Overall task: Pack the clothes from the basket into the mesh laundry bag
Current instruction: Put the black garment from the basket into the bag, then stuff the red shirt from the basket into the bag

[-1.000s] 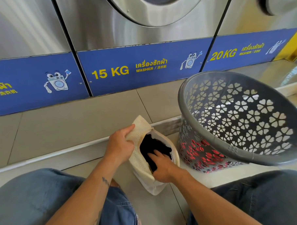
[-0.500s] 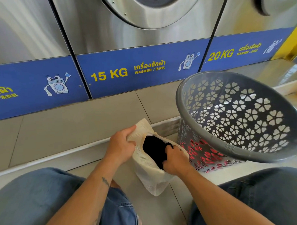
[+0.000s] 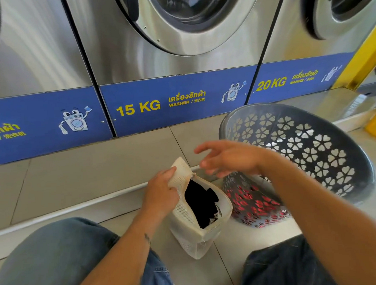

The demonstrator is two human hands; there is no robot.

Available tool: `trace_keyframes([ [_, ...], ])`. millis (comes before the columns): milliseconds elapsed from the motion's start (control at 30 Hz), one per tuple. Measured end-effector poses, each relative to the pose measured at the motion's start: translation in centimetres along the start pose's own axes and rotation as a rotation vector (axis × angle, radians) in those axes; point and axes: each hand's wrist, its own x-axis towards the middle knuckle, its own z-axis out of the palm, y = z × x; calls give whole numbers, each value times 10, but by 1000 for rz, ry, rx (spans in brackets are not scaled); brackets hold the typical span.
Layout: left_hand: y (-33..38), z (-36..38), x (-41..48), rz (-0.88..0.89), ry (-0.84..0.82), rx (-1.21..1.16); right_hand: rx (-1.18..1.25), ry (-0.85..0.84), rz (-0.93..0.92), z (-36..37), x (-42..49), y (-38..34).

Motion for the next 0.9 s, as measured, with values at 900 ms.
trace_keyframes([
  [900,28,56,69,-26,-56,153,-983,-351,391,-54,141,228],
])
